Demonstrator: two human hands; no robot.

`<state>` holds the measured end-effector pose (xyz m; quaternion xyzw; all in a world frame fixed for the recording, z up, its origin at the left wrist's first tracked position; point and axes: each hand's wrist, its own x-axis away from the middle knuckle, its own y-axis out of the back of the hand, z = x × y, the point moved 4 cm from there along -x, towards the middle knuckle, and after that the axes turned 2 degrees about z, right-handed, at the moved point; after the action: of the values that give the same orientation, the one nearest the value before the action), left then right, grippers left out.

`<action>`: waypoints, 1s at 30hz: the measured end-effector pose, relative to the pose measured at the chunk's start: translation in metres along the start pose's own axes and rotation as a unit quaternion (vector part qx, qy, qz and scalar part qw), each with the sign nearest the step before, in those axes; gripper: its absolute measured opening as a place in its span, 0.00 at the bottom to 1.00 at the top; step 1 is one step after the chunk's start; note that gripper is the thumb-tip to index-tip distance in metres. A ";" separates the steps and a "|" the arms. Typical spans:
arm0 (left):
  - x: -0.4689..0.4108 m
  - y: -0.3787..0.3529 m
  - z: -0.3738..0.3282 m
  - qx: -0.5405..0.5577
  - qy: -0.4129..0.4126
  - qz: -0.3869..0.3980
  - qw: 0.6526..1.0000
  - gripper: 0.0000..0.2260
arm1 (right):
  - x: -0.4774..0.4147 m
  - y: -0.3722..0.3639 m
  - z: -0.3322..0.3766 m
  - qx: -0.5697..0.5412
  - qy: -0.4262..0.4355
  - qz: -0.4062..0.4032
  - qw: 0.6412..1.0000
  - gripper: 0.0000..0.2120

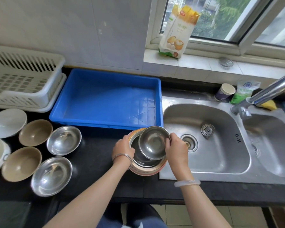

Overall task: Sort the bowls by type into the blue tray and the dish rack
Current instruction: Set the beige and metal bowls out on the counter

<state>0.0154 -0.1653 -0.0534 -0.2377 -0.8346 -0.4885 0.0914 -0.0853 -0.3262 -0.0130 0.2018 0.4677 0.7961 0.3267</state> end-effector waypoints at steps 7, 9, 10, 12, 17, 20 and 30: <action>0.002 0.010 -0.007 0.025 -0.030 -0.006 0.999 0.14 | 0.006 0.008 -0.014 -0.071 -0.050 -0.005 0.996 0.08; 0.004 0.010 -0.009 0.003 -0.050 -0.008 0.999 0.15 | 0.007 0.011 -0.017 -0.080 -0.058 -0.008 0.995 0.08; 0.005 0.009 -0.010 -0.011 -0.059 -0.009 0.998 0.15 | 0.006 0.012 -0.018 -0.085 -0.059 -0.009 0.995 0.08; 0.006 0.009 -0.012 -0.031 -0.075 -0.014 0.997 0.14 | 0.006 0.014 -0.018 -0.092 -0.060 -0.010 0.994 0.08; 0.007 0.012 -0.016 -0.039 -0.098 -0.034 0.994 0.06 | 0.006 0.015 -0.017 -0.102 -0.054 -0.008 0.993 0.07; 0.008 0.015 -0.017 -0.028 -0.093 -0.047 0.994 0.02 | 0.006 0.016 -0.017 -0.106 -0.053 -0.008 0.993 0.07; 0.010 0.030 -0.021 0.038 -0.089 -0.110 0.989 0.08 | 0.004 0.034 -0.017 -0.150 -0.065 -0.006 0.986 0.06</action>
<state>0.0191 -0.1683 -0.0157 -0.1837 -0.8783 -0.4404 -0.0289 -0.1104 -0.3457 0.0080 0.1992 0.3216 0.8405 0.3880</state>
